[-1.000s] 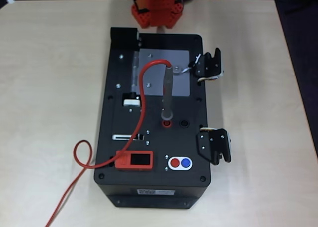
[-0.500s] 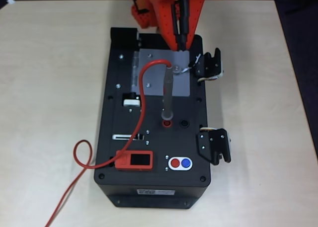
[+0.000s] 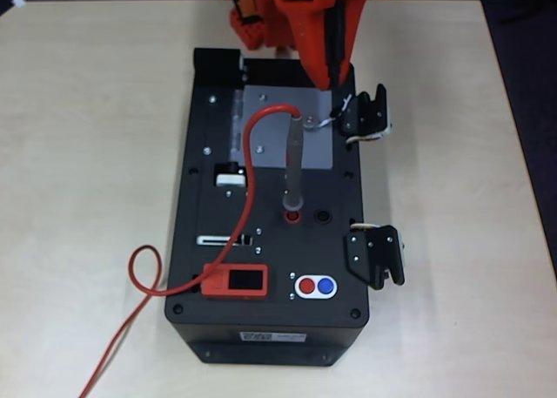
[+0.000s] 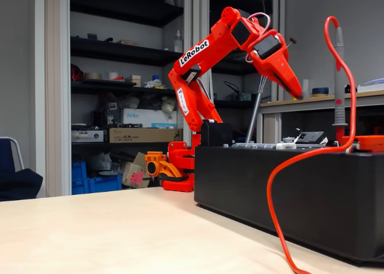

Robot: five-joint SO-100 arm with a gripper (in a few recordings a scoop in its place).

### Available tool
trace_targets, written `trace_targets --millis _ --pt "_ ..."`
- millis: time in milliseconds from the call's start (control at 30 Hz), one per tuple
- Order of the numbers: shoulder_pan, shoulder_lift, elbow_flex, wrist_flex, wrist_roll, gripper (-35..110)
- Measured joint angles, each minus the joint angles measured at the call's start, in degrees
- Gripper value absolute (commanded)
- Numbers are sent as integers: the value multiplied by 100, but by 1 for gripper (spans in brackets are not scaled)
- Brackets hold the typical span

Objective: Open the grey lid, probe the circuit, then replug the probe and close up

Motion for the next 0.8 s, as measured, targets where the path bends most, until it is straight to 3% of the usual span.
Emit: trace_targets --millis 133,233,800 --pt "-149 0 193 79 -826 16" --pt "-229 0 439 220 -1107 18" --pt "-448 545 1494 -220 -1239 21"
